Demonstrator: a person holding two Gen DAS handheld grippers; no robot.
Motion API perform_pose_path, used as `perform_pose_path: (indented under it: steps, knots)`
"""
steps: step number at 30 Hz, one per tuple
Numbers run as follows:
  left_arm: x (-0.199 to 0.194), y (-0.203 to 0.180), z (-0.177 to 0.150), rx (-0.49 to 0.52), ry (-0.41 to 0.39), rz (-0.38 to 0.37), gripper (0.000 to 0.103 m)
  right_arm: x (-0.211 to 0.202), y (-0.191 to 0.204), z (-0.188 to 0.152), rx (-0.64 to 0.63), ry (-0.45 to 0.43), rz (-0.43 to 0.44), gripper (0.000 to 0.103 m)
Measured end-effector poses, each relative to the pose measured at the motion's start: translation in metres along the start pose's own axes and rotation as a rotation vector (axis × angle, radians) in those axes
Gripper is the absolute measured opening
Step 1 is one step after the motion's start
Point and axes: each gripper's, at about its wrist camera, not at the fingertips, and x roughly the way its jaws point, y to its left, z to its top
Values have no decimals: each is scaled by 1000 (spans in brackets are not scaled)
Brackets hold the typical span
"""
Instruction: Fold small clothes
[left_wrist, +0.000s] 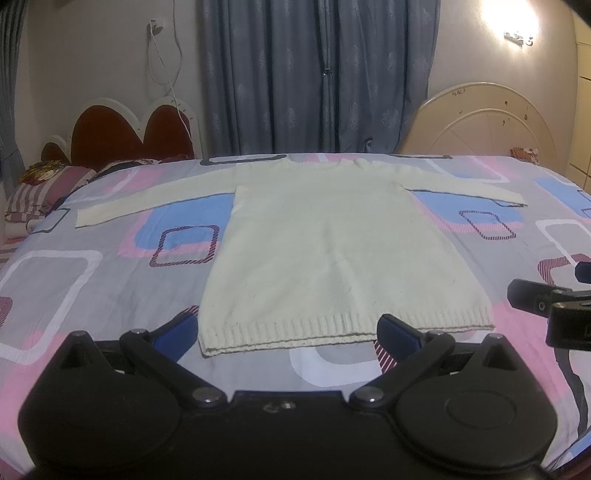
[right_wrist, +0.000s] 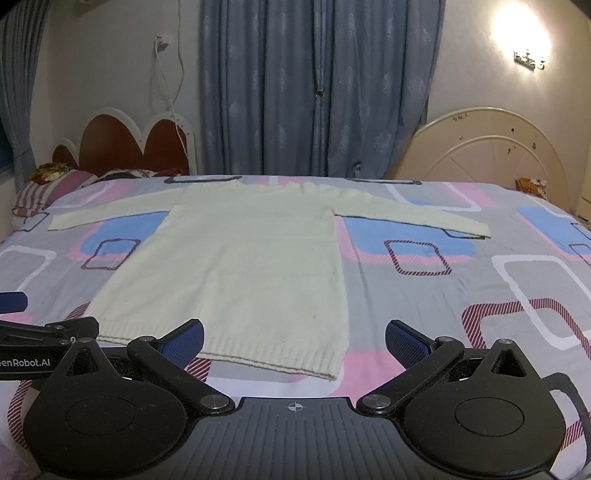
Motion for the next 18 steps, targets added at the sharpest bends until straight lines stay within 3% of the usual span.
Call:
perform_pose_path:
  steps: [18]
  knots:
    - [-1, 2, 0, 2, -1, 5, 103, -2, 4, -2, -2, -2, 2, 103]
